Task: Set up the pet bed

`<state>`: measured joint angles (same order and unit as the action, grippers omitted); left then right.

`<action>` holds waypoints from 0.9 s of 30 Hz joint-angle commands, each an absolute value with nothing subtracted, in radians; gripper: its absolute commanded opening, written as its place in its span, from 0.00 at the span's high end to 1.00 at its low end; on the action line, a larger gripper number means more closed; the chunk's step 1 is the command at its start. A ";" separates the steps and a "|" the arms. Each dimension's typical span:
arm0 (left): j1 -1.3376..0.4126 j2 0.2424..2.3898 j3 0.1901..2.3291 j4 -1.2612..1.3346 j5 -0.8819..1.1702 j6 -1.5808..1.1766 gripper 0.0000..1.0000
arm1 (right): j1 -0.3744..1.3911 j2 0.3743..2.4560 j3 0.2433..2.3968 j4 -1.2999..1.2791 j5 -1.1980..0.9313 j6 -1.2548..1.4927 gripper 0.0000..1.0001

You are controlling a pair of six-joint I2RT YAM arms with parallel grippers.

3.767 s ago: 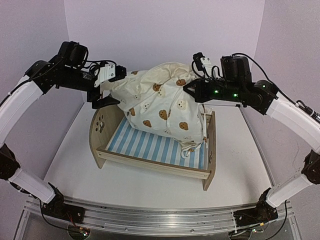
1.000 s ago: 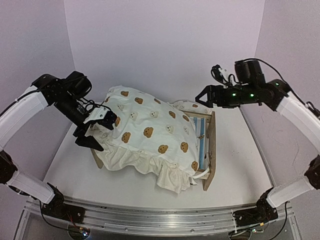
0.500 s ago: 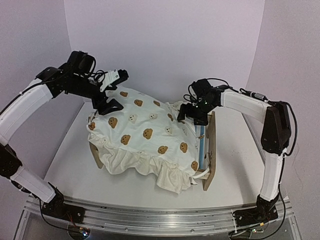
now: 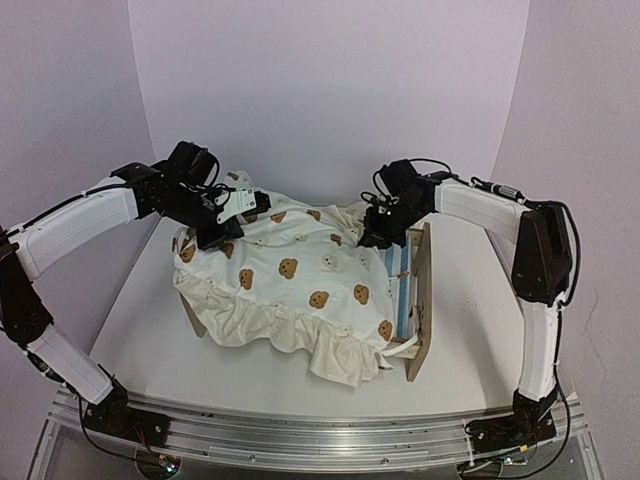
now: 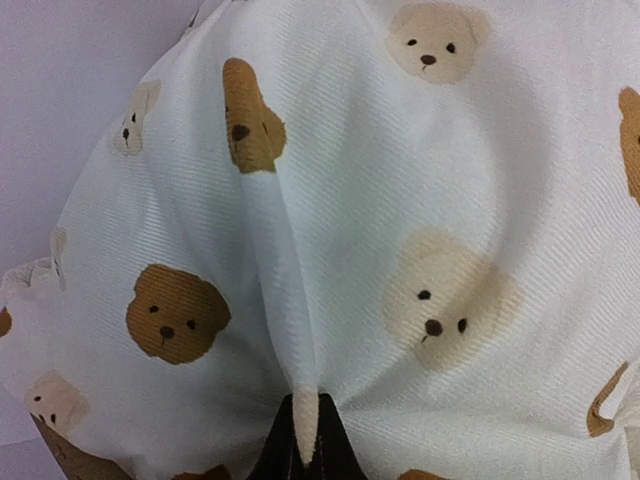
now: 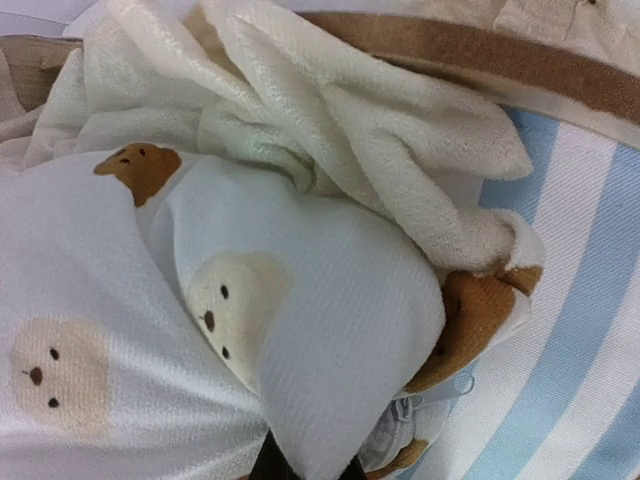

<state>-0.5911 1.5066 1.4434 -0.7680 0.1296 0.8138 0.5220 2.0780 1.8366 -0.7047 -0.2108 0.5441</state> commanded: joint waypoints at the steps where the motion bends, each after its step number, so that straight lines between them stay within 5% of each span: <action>1: -0.592 1.445 1.527 -0.695 0.218 0.789 1.00 | 0.517 1.869 1.882 -0.710 -0.037 0.473 1.00; 10: -0.592 1.436 1.496 -0.559 0.316 0.765 1.00 | 0.516 1.657 1.824 -0.704 0.215 0.384 1.00; 27: -0.592 1.517 1.556 -0.659 0.250 0.758 1.00 | 0.512 1.824 1.845 -0.692 0.179 0.385 0.96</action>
<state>-0.5964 1.5696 1.5230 -0.6268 0.2657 0.7582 0.5171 1.8090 1.7931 -0.7181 0.1867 0.4003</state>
